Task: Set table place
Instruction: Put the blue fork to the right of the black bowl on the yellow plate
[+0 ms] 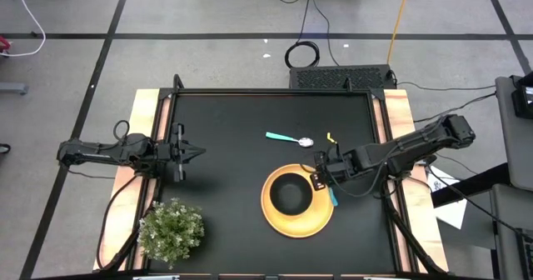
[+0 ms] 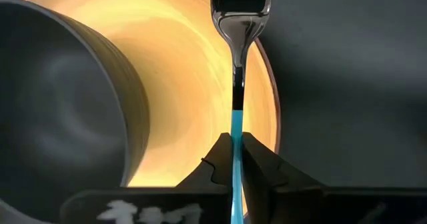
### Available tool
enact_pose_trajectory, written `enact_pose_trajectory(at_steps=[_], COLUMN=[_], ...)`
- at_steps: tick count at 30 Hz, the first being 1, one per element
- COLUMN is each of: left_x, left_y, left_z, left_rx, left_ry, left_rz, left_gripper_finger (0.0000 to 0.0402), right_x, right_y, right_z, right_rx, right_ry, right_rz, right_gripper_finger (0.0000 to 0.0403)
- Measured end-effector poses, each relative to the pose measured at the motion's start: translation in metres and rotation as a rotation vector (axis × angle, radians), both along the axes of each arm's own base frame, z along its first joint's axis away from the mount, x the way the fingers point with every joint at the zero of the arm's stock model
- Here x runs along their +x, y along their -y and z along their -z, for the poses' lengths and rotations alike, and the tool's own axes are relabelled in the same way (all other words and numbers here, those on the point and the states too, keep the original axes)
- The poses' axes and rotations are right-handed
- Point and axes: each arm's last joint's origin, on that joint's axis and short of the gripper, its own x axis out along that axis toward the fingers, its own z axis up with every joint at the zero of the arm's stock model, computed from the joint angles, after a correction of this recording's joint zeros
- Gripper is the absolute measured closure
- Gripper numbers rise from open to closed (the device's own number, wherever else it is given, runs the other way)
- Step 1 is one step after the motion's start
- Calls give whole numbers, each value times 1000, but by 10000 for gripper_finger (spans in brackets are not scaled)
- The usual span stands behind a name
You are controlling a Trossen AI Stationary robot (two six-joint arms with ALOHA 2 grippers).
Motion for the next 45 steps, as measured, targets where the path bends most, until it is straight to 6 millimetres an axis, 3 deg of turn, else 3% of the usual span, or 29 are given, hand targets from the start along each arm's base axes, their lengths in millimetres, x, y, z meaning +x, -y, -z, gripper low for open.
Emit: enact_pose_trajectory(at_steps=[22,34,45], left_x=[1,0,0], left_y=[0,0,0], left_z=[5,3,3], left_rx=[-28,44,46], left_ry=[-55,-28,-29], left_rz=[3,-7,-7], left_gripper_finger=[382,382,382], right_x=[-2,-2,12], right_y=[-25,-36,-56], right_z=[8,8,31], right_rx=[-22,-10,21], right_ry=[-7,34,33], right_rz=[14,63,87], right_gripper_finger=[402,402,403])
